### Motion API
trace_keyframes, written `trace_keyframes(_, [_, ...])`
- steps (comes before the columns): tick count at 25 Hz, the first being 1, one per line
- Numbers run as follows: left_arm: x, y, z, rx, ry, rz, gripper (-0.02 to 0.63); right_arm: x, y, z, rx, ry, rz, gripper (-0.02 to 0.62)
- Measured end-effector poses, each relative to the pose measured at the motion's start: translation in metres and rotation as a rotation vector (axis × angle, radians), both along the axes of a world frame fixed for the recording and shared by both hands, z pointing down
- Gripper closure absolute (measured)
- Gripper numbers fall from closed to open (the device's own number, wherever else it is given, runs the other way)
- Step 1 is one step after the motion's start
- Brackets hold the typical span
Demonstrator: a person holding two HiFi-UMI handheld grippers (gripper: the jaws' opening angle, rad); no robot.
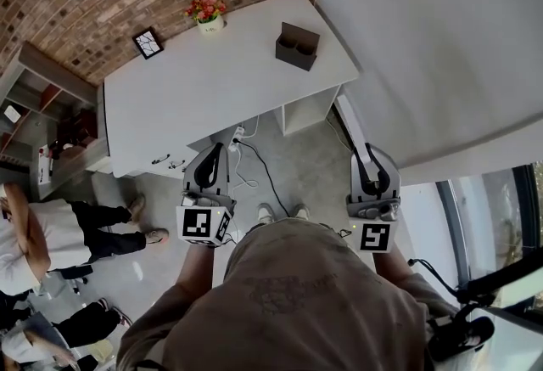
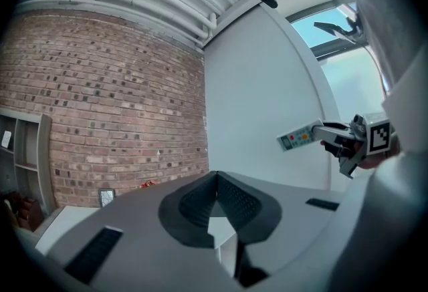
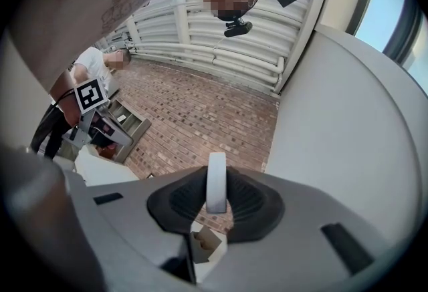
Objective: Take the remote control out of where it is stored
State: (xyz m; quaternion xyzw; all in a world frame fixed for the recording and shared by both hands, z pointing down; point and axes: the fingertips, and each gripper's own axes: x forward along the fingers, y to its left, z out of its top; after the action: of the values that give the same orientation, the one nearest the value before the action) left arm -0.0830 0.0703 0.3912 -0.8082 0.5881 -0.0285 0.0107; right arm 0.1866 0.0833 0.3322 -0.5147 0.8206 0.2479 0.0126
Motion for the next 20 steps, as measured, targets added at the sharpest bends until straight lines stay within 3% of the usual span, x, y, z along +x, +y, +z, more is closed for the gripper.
trace_keyframes(20, [-0.026,-0.005,0.002,-0.005,0.018,0.022,0.595,-0.030,-0.001,-0.012,-0.023,-0.026,0.005,0.512])
